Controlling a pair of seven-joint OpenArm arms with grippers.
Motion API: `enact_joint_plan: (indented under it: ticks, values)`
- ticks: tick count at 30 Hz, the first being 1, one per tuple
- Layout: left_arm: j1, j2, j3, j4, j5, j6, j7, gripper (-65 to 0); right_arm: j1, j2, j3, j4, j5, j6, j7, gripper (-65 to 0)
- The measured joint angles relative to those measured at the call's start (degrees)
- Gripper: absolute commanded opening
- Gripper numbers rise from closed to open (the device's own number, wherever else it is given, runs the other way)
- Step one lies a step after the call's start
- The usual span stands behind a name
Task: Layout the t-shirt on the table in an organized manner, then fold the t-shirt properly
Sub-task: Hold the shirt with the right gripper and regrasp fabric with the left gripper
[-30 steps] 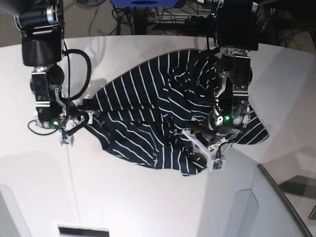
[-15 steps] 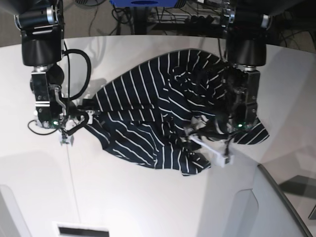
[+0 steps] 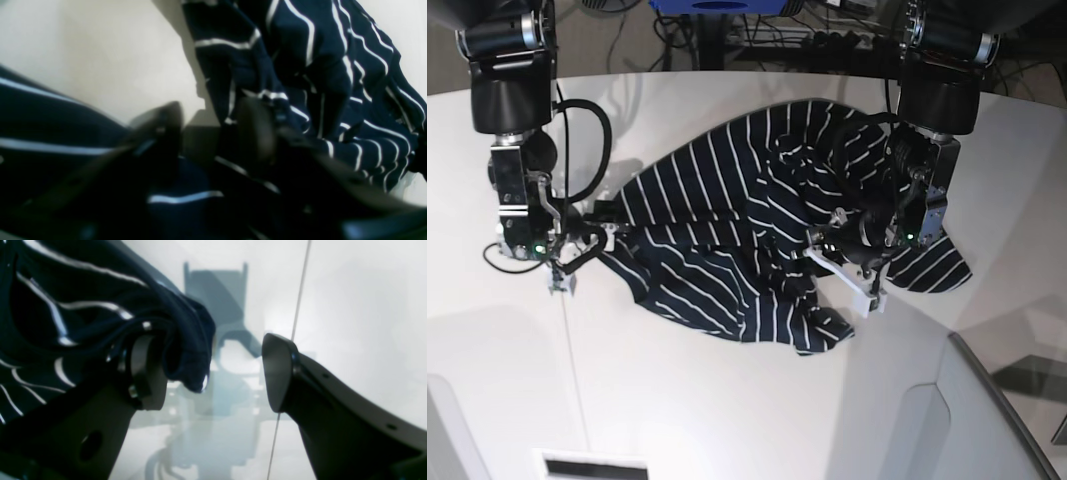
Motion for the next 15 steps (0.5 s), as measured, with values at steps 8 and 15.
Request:
enact_joint_plan:
  ticks: [8,15]
  values:
    - [-0.7,0.2,0.1,-0.3,0.0,-0.4,0.0,-65.0,0.0,0.0,0.0,0.0,0.0,0.0,0.0,-24.5]
    - [0.5,-0.9,0.2,9.9,0.2,0.1,2.5,-65.0,-0.2,0.0,0.0,0.0,0.0,0.0,0.2,-24.5]
